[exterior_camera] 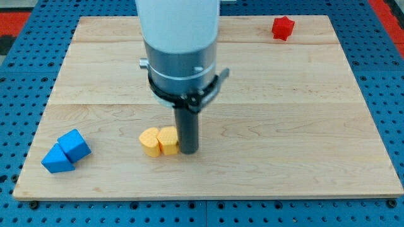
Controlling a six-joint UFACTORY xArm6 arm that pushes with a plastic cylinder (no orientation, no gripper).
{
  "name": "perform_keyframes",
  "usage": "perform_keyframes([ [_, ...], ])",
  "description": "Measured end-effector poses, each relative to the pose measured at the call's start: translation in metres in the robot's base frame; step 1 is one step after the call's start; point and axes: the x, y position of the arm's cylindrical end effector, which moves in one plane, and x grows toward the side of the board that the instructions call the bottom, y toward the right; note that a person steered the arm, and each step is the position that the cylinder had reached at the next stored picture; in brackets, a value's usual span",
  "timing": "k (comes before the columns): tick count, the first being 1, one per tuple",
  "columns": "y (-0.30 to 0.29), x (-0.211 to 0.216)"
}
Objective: Separate the yellow hexagon from the yellow heart
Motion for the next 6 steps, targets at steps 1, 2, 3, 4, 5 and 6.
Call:
perform_keyframes([
  [1, 0.0, 0.026],
  [2, -0.045, 0.053],
  [3, -0.086, 0.029],
  [4, -0.074, 0.012],
  [5, -0.025, 0.012],
  [6, -0.01, -0.019],
])
